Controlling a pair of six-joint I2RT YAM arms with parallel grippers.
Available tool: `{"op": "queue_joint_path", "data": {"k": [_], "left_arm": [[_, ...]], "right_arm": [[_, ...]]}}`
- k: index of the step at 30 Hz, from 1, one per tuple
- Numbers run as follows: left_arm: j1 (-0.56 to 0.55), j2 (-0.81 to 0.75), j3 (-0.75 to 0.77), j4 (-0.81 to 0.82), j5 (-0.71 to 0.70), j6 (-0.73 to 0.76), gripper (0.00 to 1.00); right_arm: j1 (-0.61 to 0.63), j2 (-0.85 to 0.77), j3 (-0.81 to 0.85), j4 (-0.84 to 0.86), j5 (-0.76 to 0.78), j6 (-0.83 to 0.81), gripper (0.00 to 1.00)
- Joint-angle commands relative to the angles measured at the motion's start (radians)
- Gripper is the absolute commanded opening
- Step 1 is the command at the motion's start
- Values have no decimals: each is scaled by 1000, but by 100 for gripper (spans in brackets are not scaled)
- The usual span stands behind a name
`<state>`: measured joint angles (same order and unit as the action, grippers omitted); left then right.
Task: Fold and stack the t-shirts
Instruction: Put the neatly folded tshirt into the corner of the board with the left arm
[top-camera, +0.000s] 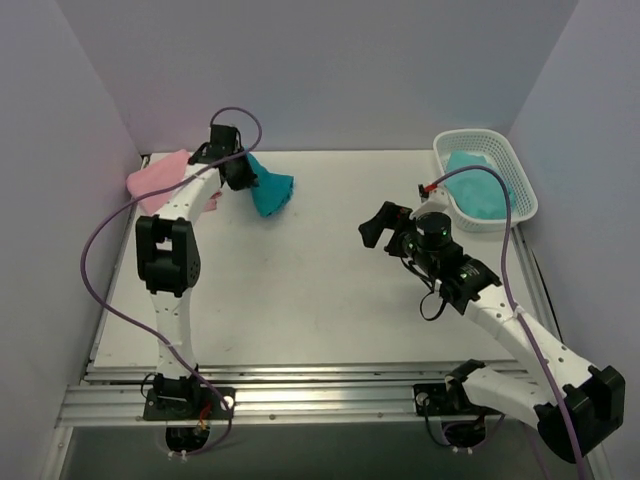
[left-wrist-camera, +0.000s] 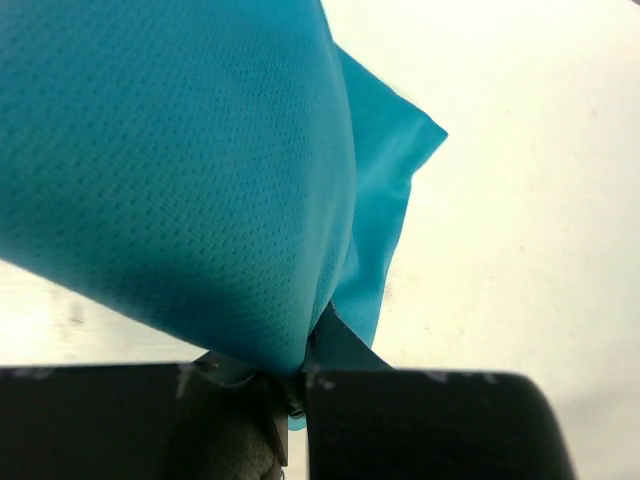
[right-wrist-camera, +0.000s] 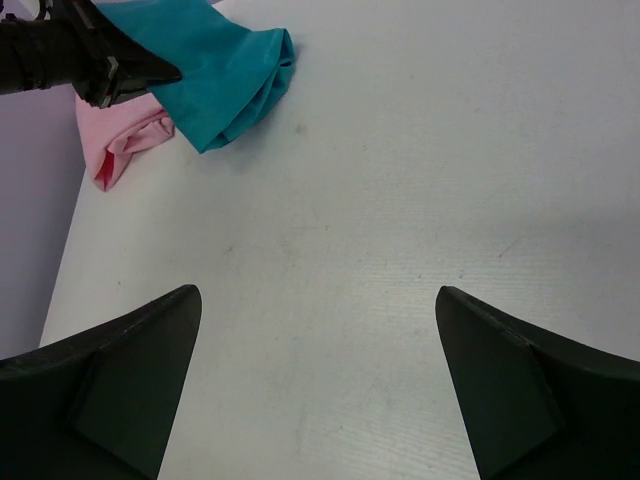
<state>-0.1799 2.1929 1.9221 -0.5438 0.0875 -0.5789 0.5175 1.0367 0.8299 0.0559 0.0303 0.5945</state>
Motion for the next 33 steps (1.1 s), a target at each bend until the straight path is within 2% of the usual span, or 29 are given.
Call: {"op": "queue_joint_path", "data": {"k": [1,3,7,16,28,33], "left_arm": [[37,109,188,-326,-150,218,2],[80,126,201,-323,-158,221,2],[163,162,196,-256,-88,205,2],[281,277,416,-289,-12,269,2],[301,363,681,-378,75,243,2],[332,323,652,-360,31,246,2]], "right_arm": [[3,-47,-3,-7,-17,-2,100],[3,-79,-11,-28,-12,-9,100],[6,-133,-20,-51,-20,-10,100],[10,-210,-32,-122,-64,-19,100],[13,-207,-89,-67,-96,-35,100],[15,-190,-107,-27,-110,-36,100]]}}
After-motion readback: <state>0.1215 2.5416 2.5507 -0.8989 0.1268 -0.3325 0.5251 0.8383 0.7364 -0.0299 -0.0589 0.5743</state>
